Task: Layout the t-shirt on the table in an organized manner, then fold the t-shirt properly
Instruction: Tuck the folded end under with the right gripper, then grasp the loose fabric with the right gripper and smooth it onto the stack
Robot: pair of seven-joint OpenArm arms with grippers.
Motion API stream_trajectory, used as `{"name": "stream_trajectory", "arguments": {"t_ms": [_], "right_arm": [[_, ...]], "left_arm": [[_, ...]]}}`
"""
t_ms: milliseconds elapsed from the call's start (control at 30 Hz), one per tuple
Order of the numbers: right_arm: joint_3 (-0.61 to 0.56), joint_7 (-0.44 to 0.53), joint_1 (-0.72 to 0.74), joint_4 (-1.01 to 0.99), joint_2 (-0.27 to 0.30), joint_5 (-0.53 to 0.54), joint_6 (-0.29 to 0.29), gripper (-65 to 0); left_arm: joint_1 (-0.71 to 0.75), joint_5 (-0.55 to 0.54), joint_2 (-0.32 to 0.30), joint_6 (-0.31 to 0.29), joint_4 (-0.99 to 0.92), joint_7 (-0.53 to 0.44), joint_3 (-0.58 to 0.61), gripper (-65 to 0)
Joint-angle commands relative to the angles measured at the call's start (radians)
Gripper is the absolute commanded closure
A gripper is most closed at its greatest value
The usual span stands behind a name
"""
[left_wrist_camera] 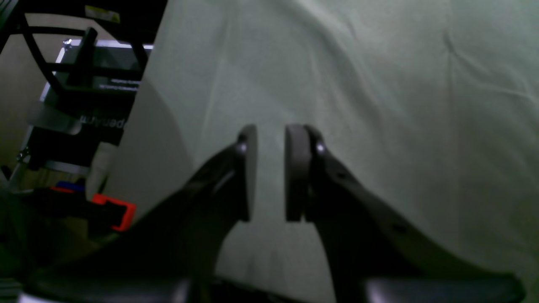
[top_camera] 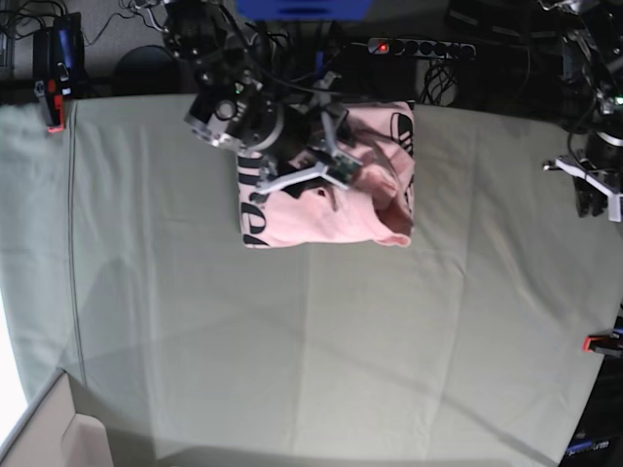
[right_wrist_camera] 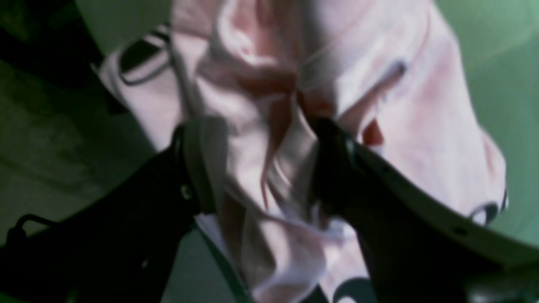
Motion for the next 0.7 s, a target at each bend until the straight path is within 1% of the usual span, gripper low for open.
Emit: {"name": "stream_trajectory", "arguments": {"t_ms": [0, 67, 167, 367, 667], "right_arm": [[-0.025, 0.017, 0.000, 0.031, 0.011, 0.014, 0.003, -33.5], [-0.067, 0.017, -0.006, 0.048, 0.032, 0.014, 0.003, -33.4], [-0.096, 0.017, -0.012, 0.071, 0.040, 0.014, 0.003, -33.4], [-0.105, 0.016, -0.030, 0.074, 0.040, 0.012, 0.003, -33.4], [-0.100, 0.016, -0.015, 0.093, 0.031, 0.011, 0.003, -33.5]], "left_arm": [[-0.005, -0.010, -0.015, 0.002, 0.020, -0.024, -0.006, -11.2], [-0.006, -0.010, -0.015, 0.002, 0.021, -0.024, -0.006, -11.2], [-0.006, -0.010, -0.015, 0.002, 0.021, -0.024, -0.006, -11.2], [-0.006, -0.010, -0.015, 0.002, 0.018, -0.024, -0.006, -11.2], [-0.006, -0.010, -0.015, 0.002, 0.017, -0.024, -0.006, -11.2]]}}
